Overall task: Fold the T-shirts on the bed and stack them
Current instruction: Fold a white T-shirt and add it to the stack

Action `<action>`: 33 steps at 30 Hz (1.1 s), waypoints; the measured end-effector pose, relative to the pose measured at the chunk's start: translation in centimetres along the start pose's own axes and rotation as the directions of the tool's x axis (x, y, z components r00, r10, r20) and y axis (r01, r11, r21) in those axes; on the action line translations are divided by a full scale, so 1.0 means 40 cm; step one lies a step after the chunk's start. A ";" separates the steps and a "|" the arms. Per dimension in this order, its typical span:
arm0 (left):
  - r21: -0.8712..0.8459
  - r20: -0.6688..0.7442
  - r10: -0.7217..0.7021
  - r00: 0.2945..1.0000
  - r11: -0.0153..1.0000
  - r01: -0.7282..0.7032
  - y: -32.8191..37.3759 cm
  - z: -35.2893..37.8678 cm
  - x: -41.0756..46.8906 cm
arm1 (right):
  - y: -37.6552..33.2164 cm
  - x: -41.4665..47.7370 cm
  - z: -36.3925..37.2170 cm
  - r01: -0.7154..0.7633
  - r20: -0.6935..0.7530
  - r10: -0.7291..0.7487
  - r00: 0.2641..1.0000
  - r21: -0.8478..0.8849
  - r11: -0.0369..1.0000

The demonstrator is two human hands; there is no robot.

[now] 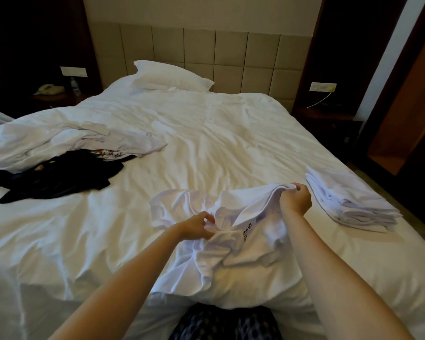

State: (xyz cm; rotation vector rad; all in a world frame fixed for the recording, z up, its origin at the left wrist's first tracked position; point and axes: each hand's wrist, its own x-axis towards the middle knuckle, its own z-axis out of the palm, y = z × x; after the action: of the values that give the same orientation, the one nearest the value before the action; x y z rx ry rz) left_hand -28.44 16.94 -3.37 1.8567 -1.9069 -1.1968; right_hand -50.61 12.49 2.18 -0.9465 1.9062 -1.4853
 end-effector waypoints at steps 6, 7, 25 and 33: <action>0.132 -0.147 0.135 0.980 0.985 -0.116 0.013 0.012 0.005 | 0.011 -0.003 0.001 0.017 0.000 -0.017 1.000 0.007 1.000; 0.107 -0.204 0.144 0.968 0.986 -0.124 0.014 0.005 0.002 | 0.011 0.001 -0.001 0.013 -0.007 -0.013 1.000 0.010 1.000; -0.035 -0.607 0.037 0.794 0.997 -0.074 0.042 -0.252 -0.057 | -0.070 0.016 0.006 0.092 -0.020 -0.090 0.996 0.089 0.992; -0.142 -0.307 0.063 0.950 0.984 -0.111 0.053 -0.225 -0.084 | -0.081 0.037 -0.011 0.020 0.024 -0.024 0.999 0.156 0.988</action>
State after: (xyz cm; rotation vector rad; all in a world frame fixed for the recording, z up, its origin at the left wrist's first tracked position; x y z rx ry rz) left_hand -23.45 16.23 5.08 1.7378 -1.6595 -0.9429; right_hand -51.19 11.11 5.43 -0.9126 1.7380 -1.6016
